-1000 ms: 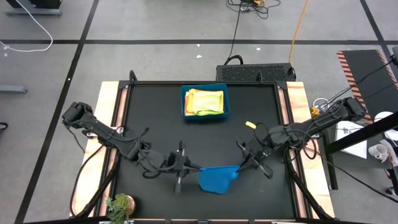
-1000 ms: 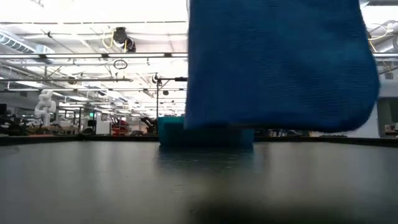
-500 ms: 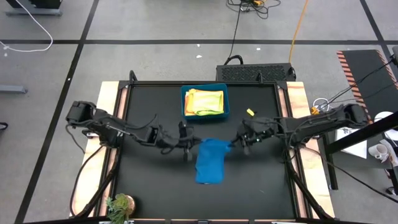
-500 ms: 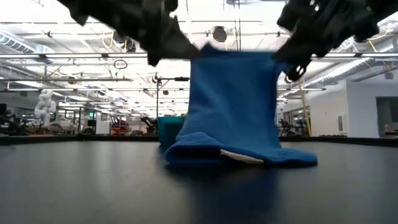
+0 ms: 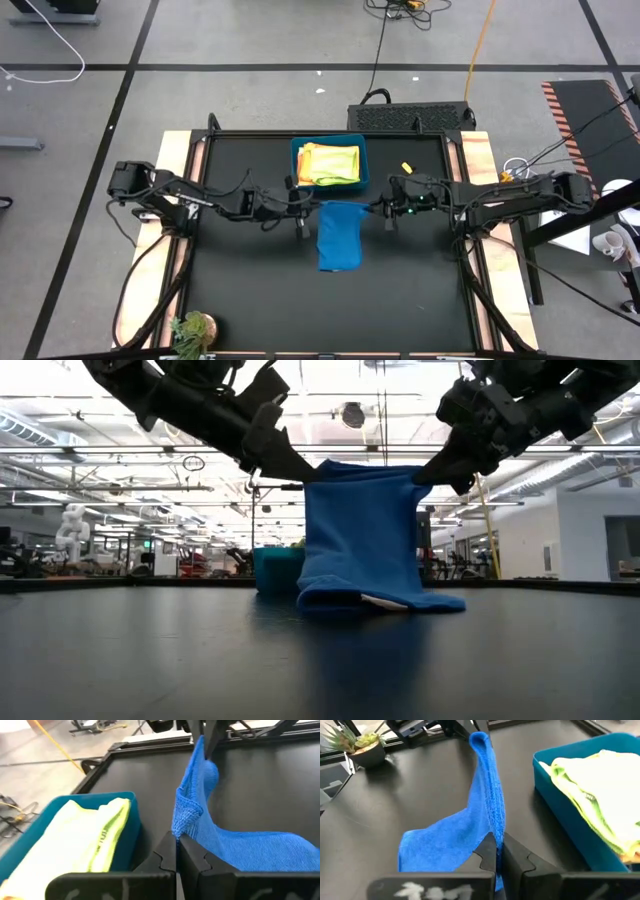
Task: Fold microfiber towels
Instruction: Fold the blue microfiber cloth
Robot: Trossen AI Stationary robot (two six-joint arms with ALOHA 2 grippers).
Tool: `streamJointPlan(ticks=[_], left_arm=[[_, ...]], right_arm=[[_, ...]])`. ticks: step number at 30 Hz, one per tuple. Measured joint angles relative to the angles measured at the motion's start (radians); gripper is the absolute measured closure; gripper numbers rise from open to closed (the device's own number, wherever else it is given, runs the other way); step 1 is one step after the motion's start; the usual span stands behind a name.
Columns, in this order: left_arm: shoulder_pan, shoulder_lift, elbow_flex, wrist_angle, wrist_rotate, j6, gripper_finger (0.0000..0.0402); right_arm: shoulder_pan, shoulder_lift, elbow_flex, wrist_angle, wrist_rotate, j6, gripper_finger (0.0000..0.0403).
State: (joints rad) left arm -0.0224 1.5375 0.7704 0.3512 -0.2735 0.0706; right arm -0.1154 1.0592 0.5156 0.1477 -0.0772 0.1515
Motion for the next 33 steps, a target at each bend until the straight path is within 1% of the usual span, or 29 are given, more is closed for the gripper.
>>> streamJointPlan(ticks=[6,11,14,18,22,28,33], left_arm=[[-0.020,0.000,0.000,-0.025,-0.011,0.108,0.0399],[-0.088,0.000,0.001,-0.069,-0.013,0.176,0.0399],[-0.137,0.000,0.002,-0.087,-0.020,0.187,0.0399],[-0.197,0.013,0.001,-0.098,-0.050,0.192,0.0399],[-0.229,0.080,0.000,-0.104,-0.057,0.187,0.0400],[-0.270,0.197,0.000,-0.055,-0.056,0.145,0.0400],[-0.292,0.231,0.000,-0.034,-0.051,0.137,0.0397]], right_arm=[[0.021,0.000,0.000,-0.010,-0.013,-0.028,0.0403],[0.091,0.003,-0.005,-0.005,-0.028,-0.039,0.0403],[0.138,0.029,-0.017,0.020,-0.027,-0.041,0.0403],[0.193,0.104,-0.026,0.061,-0.027,-0.041,0.0403],[0.232,0.206,-0.029,0.134,-0.028,-0.041,0.0403],[0.256,0.321,-0.029,0.181,-0.030,-0.039,0.0403],[0.273,0.378,-0.029,0.210,-0.031,-0.034,0.0402]])
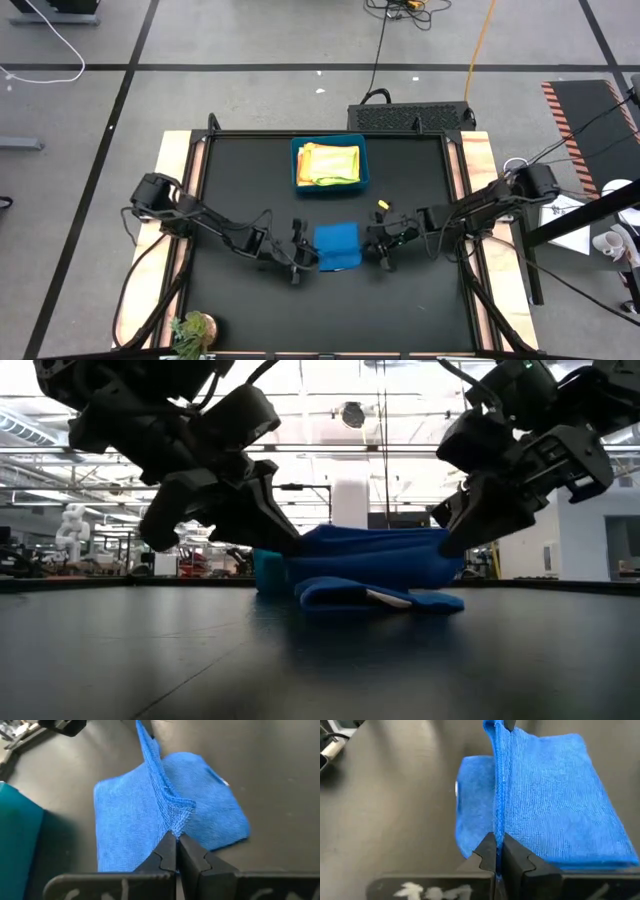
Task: Fold microfiber towels
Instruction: Fold the blue microfiber cloth
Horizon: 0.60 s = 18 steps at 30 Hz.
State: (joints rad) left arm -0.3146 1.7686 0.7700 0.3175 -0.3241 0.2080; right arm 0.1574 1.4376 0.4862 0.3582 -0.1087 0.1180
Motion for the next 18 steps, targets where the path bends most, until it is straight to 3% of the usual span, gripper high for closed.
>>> streamJointPlan(ticks=[8,14,18], left_arm=[[-0.003,0.001,-0.006,-0.021,0.111,-0.009,0.0376],[-0.001,-0.001,-0.003,0.048,0.163,-0.091,0.0322],[-0.002,-0.001,-0.002,0.149,0.230,-0.118,0.0283]], right_arm=[[0.009,0.071,-0.003,0.069,-0.159,0.015,0.0358],[0.007,0.052,-0.003,0.063,-0.156,0.027,0.0307],[-0.020,0.006,-0.002,0.060,-0.067,0.027,0.0284]])
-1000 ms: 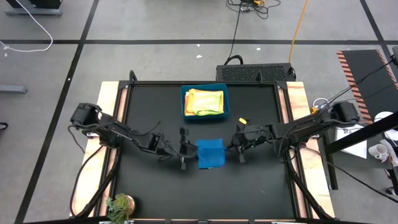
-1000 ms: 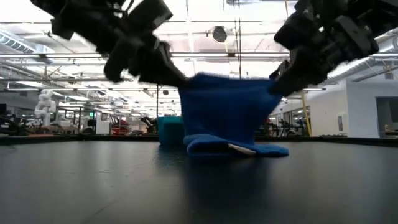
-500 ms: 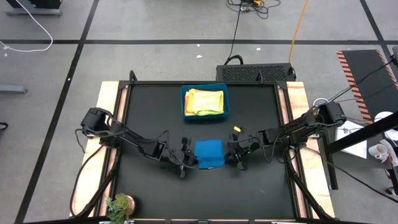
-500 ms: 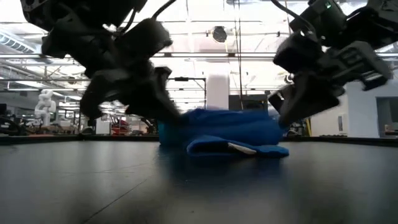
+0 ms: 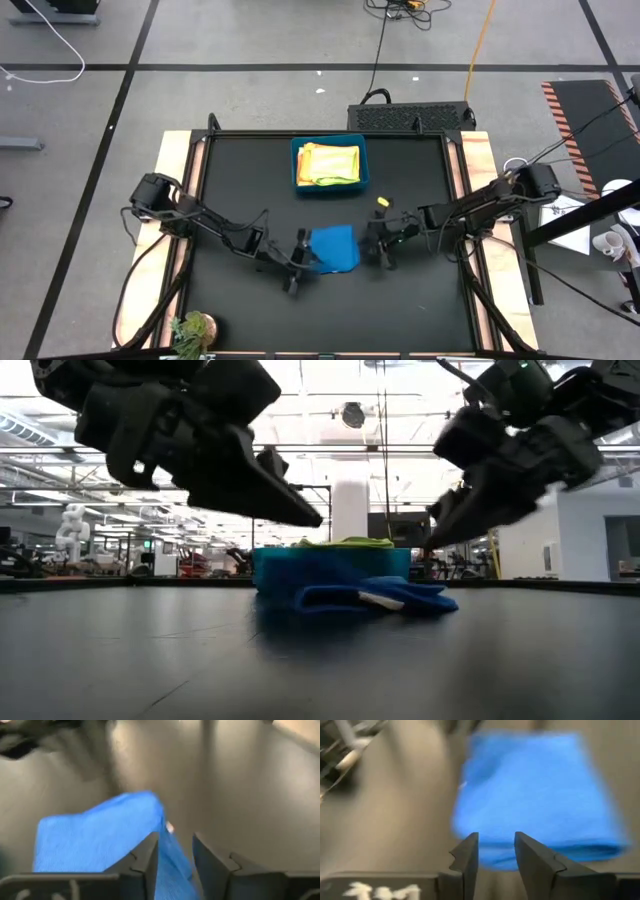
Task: Fold microfiber towels
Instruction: Fold the blue microfiber cloth, then put the folded blue microfiber cloth into the blue bin
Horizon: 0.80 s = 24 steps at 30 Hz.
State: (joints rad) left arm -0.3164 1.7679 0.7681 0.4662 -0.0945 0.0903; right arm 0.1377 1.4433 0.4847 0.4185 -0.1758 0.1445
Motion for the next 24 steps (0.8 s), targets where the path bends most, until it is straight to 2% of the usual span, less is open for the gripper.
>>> streamJointPlan(ticks=[4,10,17,24], left_arm=[[-0.003,0.000,0.000,0.037,0.017,-0.021,0.0248],[0.013,0.000,0.001,0.003,-0.065,-0.065,0.0214],[0.080,0.000,0.002,-0.022,-0.080,-0.164,0.0211],[0.167,0.000,0.002,-0.050,0.013,-0.325,0.0211]], right_arm=[[-0.052,-0.031,0.000,0.013,0.092,0.020,0.0273],[-0.136,0.010,0.001,0.042,0.094,0.064,0.0267],[-0.208,0.094,0.001,0.139,0.016,0.136,0.0251],[-0.259,0.110,0.002,0.132,0.015,0.158,0.0219]])
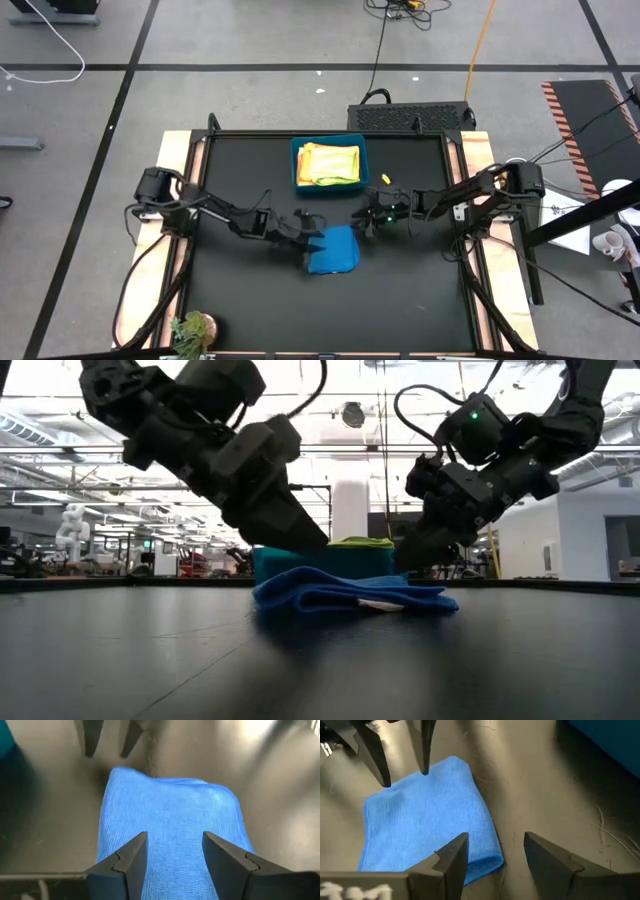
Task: Fold microfiber towels
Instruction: Put the folded blue microfiber cloth into the blue bin
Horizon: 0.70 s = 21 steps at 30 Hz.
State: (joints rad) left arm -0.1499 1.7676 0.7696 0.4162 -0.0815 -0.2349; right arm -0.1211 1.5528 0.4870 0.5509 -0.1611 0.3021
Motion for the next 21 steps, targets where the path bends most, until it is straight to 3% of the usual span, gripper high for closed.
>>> streamJointPlan(ticks=[4,13,17,21], left_arm=[[0.051,0.000,0.000,-0.001,0.062,-0.090,0.0211],[0.077,-0.001,0.001,0.012,0.084,-0.094,0.0211],[0.073,-0.001,0.001,-0.001,0.085,-0.110,0.0211],[0.069,-0.001,0.001,-0.016,0.087,-0.115,0.0211]], right_arm=[[-0.007,0.007,0.004,0.001,-0.023,0.001,0.0199],[-0.007,0.176,0.085,0.016,-0.069,0.012,0.0185],[-0.010,0.199,0.098,0.021,-0.080,-0.002,0.0202],[-0.010,0.191,0.097,0.008,-0.085,-0.050,0.0258]])
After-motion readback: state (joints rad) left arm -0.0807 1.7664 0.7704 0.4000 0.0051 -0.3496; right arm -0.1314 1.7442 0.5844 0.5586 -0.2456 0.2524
